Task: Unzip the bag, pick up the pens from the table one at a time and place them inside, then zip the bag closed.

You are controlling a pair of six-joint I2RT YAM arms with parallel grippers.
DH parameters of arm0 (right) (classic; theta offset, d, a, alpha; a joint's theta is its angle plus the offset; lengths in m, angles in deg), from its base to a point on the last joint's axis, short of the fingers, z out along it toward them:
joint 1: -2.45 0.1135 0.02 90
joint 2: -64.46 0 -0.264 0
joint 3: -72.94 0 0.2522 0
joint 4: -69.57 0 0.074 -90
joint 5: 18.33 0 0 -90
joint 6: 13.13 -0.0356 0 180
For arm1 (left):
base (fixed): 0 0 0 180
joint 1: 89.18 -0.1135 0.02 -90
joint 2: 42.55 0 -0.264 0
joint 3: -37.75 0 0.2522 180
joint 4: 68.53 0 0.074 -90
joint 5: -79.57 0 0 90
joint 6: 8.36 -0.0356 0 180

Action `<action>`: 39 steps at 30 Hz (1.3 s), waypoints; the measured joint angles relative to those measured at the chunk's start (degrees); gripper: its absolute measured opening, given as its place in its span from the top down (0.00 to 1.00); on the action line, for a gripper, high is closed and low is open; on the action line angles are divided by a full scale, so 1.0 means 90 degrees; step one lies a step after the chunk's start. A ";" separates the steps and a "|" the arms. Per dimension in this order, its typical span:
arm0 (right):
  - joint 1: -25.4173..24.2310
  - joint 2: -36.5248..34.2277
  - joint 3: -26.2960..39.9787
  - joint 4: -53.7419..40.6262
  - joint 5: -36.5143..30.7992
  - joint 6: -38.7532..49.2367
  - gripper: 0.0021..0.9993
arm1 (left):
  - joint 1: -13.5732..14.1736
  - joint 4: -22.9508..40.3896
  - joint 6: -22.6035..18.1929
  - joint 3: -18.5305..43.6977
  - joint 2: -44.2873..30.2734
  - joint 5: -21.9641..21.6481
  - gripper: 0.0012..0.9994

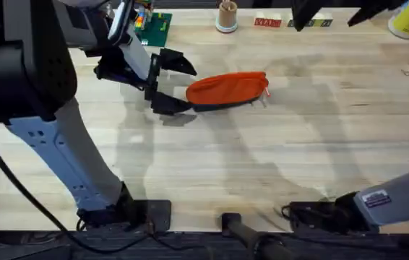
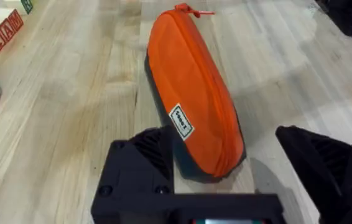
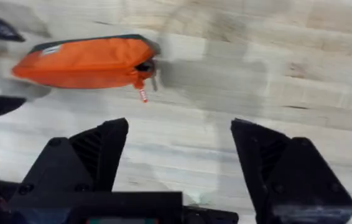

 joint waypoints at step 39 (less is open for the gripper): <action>0.0983 0.0969 0.0000 -0.0180 0.0096 0.0172 0.00 | -0.1270 0.2809 0.0487 0.0306 -0.0001 0.1868 0.00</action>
